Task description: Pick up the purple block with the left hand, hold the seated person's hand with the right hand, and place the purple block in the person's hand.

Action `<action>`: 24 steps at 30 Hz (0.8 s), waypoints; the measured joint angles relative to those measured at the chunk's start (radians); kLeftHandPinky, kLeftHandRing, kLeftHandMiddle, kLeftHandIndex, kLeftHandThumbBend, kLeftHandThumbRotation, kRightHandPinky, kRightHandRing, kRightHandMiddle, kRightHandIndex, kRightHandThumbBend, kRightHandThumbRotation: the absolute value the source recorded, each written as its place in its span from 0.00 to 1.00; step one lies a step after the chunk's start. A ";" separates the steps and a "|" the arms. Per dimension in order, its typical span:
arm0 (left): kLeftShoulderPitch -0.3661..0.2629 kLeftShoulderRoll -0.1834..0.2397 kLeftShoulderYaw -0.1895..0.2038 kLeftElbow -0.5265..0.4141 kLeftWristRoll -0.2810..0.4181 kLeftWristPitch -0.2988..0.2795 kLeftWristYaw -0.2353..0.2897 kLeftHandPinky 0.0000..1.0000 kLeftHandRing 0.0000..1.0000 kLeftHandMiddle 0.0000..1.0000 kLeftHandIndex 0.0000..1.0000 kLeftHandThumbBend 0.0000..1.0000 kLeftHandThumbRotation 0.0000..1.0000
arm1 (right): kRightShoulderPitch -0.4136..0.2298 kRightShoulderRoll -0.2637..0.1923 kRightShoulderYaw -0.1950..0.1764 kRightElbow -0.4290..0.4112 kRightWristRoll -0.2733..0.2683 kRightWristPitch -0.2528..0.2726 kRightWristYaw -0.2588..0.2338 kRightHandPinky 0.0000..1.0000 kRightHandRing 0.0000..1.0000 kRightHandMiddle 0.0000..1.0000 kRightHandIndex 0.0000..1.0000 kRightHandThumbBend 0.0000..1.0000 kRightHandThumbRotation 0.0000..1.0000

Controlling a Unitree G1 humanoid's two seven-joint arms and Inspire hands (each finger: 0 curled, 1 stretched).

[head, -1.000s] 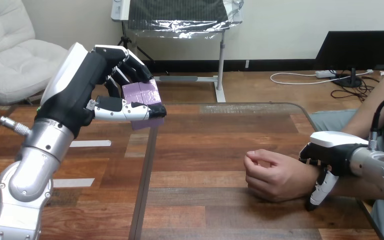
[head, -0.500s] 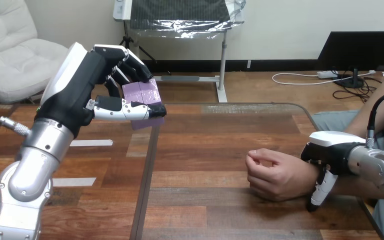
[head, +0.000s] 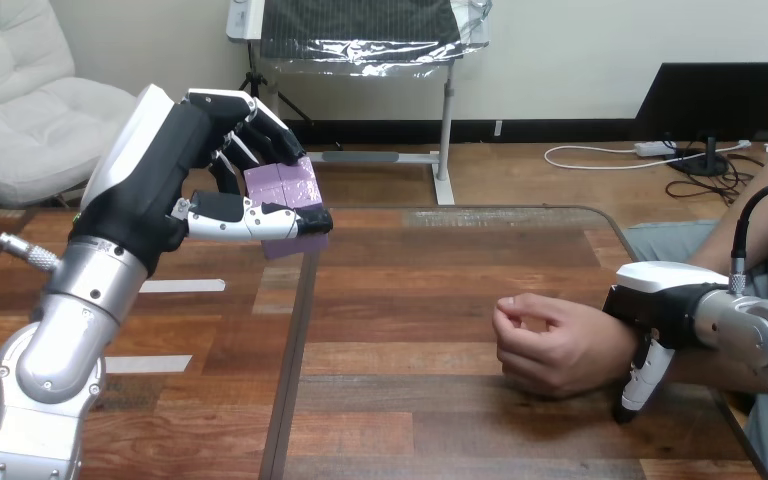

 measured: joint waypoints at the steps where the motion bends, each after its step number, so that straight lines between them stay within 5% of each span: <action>1: 0.000 0.000 0.000 0.000 -0.001 0.000 0.000 0.28 0.36 0.42 0.43 0.61 0.00 | 0.000 0.000 0.000 0.001 0.000 -0.002 0.000 0.39 0.52 0.57 0.44 0.84 0.00; 14: 0.000 0.000 0.000 0.004 -0.009 -0.002 0.000 0.28 0.36 0.42 0.43 0.62 0.00 | -0.005 -0.011 -0.015 0.021 0.024 -0.037 0.000 0.27 0.37 0.46 0.47 0.83 0.01; 24: -0.001 -0.007 0.000 0.031 -0.020 -0.015 0.000 0.26 0.34 0.42 0.43 0.62 0.00 | -0.002 -0.013 -0.033 0.027 0.057 -0.045 0.010 0.28 0.38 0.47 0.49 0.82 0.03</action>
